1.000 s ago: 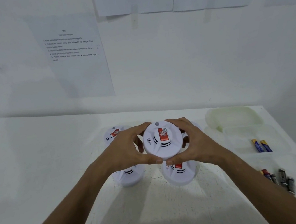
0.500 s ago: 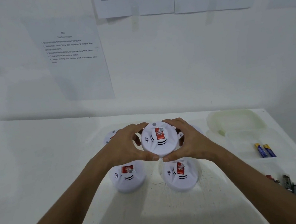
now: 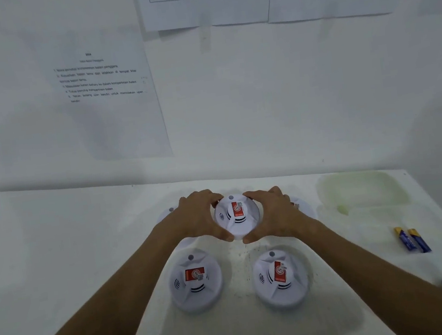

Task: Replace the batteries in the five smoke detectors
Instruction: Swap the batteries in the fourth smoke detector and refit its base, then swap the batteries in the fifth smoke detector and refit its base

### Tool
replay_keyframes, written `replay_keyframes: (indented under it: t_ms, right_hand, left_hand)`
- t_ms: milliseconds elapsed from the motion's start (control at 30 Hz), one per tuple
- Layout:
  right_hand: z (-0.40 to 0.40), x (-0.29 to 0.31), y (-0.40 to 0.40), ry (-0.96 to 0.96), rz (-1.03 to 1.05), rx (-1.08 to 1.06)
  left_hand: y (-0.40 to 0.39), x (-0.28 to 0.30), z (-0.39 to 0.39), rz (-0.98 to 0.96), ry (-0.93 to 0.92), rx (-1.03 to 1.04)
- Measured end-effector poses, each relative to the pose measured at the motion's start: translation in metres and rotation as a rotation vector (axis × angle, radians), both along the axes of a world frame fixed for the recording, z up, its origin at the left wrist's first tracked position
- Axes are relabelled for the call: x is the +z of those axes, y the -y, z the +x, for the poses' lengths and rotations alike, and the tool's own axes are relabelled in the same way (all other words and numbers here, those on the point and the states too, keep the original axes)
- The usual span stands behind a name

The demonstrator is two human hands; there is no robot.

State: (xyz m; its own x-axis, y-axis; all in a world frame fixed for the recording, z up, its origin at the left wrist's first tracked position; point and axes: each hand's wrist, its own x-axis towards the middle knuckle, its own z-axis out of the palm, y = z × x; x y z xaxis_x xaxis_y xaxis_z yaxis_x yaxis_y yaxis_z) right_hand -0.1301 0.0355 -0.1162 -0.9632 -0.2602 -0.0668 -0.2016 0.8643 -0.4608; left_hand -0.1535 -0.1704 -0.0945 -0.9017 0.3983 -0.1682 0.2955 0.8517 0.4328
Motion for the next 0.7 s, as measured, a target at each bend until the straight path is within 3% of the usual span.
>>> replay_keyframes:
  t_ms: [100, 167, 500, 600, 700]
  right_hand:
    - [-0.004, -0.009, 0.002, -0.036, 0.089, 0.001]
    - [-0.007, -0.013, 0.002, -0.044, 0.119, -0.008]
    - [0.000, 0.002, -0.005, 0.078, 0.272, -0.039]
    - [0.013, 0.013, -0.029, 0.031, 0.145, -0.060]
    - [0.024, 0.025, -0.060, 0.116, 0.015, -0.128]
  left_hand:
    - [-0.004, -0.006, -0.008, -0.154, 0.067, 0.026]
    - [-0.007, -0.011, -0.011, -0.218, 0.011, -0.018]
    - [-0.009, -0.005, -0.013, -0.199, 0.057, -0.051]
    - [-0.025, 0.009, -0.006, -0.120, 0.027, -0.098]
    - [-0.051, 0.015, -0.003, -0.097, 0.021, -0.171]
